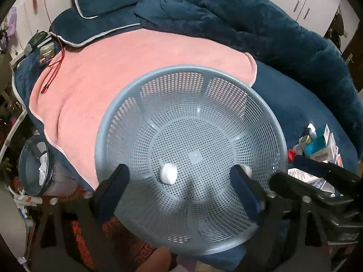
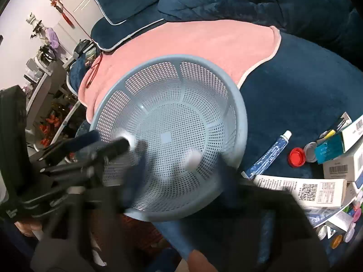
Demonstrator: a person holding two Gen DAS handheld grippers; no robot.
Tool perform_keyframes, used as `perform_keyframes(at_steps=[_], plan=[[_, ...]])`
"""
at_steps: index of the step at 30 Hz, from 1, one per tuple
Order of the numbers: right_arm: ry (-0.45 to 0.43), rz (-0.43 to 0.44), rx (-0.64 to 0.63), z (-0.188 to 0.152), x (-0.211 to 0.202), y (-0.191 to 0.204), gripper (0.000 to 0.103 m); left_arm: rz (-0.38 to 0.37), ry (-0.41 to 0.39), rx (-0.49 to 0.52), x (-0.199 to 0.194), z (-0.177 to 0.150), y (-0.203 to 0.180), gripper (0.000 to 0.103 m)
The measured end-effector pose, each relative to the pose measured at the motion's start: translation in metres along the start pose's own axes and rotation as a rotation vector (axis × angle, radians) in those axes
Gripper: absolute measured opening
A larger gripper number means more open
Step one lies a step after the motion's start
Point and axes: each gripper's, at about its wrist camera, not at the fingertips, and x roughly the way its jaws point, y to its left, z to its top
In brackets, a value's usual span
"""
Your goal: Organize objects
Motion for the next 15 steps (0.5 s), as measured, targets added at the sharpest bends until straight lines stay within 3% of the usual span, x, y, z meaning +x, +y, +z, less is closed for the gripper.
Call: perform_keyframes(at_steps=[1,2,6,15], plan=[[-0.008,0.011,0.013,0.002,-0.003,-0.003,0.095,0.003,-0.002,-0.004,-0.002,0.0,0.001,0.093],[-0.016,0.01,0.016,0.001,-0.003,-0.006,0.097,0.016,-0.006,-0.005,-0.003,-0.001,0.003,0.093],[-0.021,0.01,0.03,-0.003,-0.008,-0.013,0.097,0.052,-0.012,0.003,-0.004,-0.001,0.003,0.095],[-0.038,-0.045,0.055,-0.026,-0.023,-0.034,0.097,0.025,-0.016,0.041,-0.007,-0.005,-0.021,0.102]])
